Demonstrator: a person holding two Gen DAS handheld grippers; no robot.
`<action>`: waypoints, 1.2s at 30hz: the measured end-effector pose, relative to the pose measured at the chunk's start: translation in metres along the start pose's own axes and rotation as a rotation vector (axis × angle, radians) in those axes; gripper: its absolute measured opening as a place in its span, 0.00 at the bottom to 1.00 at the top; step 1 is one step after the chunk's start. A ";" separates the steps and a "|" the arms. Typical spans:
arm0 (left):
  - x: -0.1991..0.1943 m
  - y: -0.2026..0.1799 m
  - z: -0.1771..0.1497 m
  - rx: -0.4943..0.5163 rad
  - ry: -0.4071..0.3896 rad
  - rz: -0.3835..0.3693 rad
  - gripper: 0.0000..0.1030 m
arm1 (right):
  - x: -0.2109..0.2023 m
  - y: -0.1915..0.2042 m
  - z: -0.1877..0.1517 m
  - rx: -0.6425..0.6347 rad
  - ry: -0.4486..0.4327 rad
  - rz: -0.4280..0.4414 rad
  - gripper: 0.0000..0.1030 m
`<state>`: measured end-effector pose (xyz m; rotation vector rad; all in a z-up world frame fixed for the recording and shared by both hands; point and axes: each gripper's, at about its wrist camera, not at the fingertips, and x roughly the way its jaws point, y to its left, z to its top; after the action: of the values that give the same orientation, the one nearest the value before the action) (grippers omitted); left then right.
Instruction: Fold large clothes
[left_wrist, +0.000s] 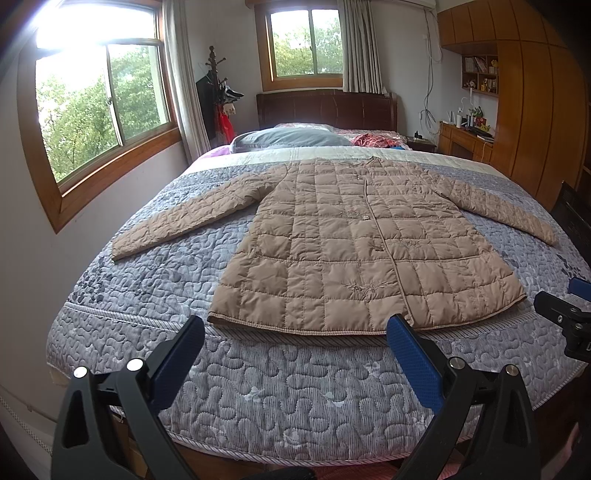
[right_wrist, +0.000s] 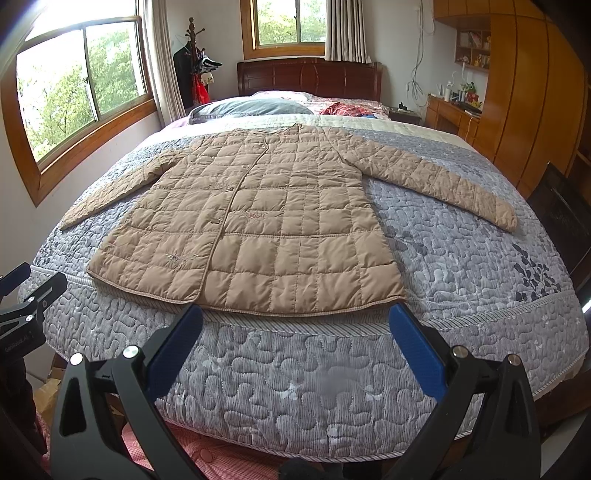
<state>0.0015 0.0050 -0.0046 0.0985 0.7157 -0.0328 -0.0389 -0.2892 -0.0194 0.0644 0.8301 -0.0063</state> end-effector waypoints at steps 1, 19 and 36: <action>0.000 0.000 0.000 0.000 0.000 0.000 0.96 | 0.000 0.000 0.000 -0.001 0.000 -0.001 0.97; 0.002 0.002 0.000 0.001 0.000 0.001 0.96 | 0.004 0.002 0.001 -0.003 0.009 0.003 0.97; 0.062 0.013 0.011 -0.022 0.141 -0.054 0.96 | 0.054 -0.014 0.015 0.030 0.114 0.027 0.97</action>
<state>0.0563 0.0173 -0.0356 0.0604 0.8589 -0.0698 0.0087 -0.3027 -0.0501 0.1051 0.9428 0.0100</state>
